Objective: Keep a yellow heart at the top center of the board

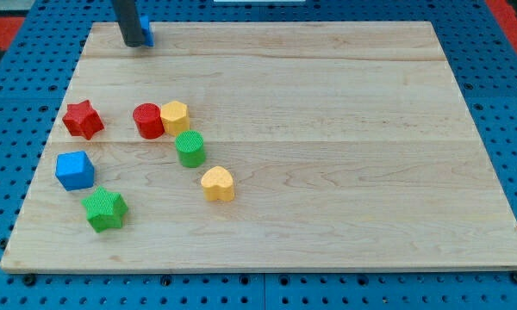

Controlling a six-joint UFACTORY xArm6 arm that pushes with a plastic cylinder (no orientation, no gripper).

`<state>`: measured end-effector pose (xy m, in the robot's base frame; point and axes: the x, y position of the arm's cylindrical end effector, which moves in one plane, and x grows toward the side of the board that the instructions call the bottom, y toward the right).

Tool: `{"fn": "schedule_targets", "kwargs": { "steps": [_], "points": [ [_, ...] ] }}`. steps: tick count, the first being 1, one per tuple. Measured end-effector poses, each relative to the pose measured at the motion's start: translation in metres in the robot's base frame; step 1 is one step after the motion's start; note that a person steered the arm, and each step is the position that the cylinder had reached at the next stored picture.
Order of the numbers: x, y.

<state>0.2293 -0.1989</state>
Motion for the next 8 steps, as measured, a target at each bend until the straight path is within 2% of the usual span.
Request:
{"fn": "schedule_targets", "kwargs": {
  "steps": [2,3,4,6,7,8],
  "points": [
    [-0.003,0.005],
    [0.016,0.015],
    [0.063,0.017],
    [0.118,0.009],
    [0.115,0.013],
    [0.095,0.104]
  ]
}}
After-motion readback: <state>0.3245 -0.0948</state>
